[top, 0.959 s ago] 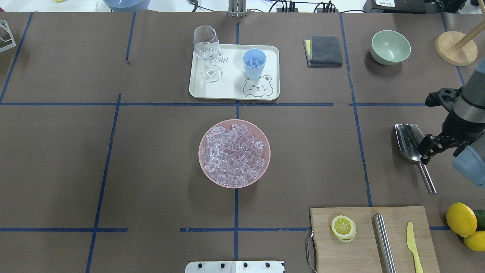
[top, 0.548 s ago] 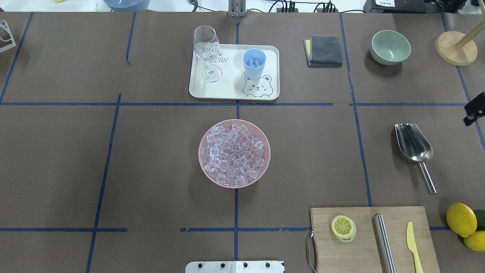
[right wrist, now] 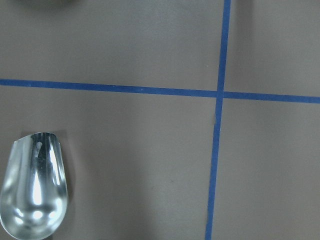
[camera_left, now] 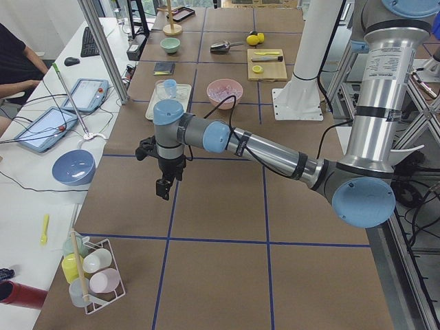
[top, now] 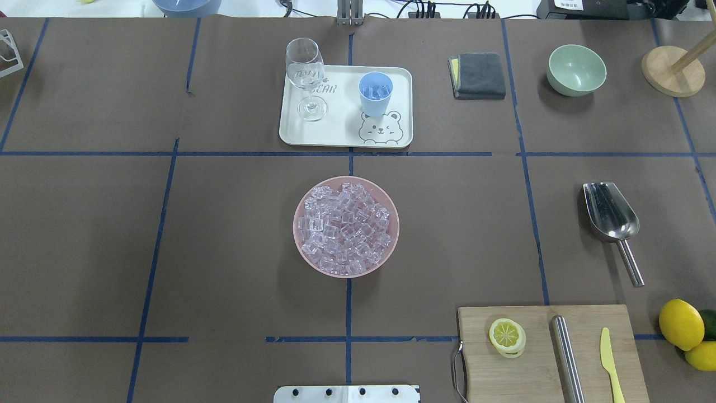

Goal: Put ice in cup with scoop

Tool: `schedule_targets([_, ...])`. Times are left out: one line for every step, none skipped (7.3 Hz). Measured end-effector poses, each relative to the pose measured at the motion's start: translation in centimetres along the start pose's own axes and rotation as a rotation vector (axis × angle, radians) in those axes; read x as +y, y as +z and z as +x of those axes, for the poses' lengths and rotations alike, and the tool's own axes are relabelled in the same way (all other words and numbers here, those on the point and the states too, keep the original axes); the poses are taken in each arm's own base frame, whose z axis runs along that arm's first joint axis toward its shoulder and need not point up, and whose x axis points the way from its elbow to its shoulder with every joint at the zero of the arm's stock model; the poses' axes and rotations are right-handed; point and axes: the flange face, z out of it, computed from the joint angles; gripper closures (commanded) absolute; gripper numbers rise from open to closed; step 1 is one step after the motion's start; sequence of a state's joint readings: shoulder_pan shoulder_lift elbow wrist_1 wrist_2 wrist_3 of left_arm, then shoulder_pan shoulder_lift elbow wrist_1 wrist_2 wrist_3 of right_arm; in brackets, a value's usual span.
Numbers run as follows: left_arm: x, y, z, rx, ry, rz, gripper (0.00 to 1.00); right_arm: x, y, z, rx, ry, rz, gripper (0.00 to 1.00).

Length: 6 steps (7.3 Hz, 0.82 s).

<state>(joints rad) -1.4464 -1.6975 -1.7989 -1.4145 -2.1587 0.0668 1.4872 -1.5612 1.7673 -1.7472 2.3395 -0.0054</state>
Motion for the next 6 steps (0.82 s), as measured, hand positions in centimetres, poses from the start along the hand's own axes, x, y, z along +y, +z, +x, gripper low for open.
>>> schedule_targets([0.8, -0.3, -1.8, 0.0, -0.033, -0.023, 0.0, 0.2, 0.0, 1.6, -0.006, -0.056, 0.004, 0.0])
schedule_targets([1.9, 0.2, -4.4, 0.008, -0.027, -0.051, 0.0, 0.3, -0.2, 2.6, -0.007, -0.101, 0.009, 0.0])
schedule_targets([3.2, 2.1, -7.2, 0.049, -0.008, -0.084, 0.0, 0.4, -0.4, 3.1, -0.009, -0.119, 0.014, 0.0])
schedule_targets([4.6, 4.5, -9.0, 0.109, 0.0, -0.103, 0.0, 0.5, -0.5, 3.5, -0.011, -0.123, 0.017, 0.0])
schedule_targets([5.9, 6.0, -9.9, 0.142, 0.0, -0.106, 0.0, 0.7, -0.3, 4.0, -0.014, -0.116, 0.014, 0.0])
schedule_targets([6.6, 6.8, -10.2, 0.156, -0.003, -0.107, 0.0, 0.8, 0.1, 4.9, -0.018, -0.098, 0.006, 0.0])
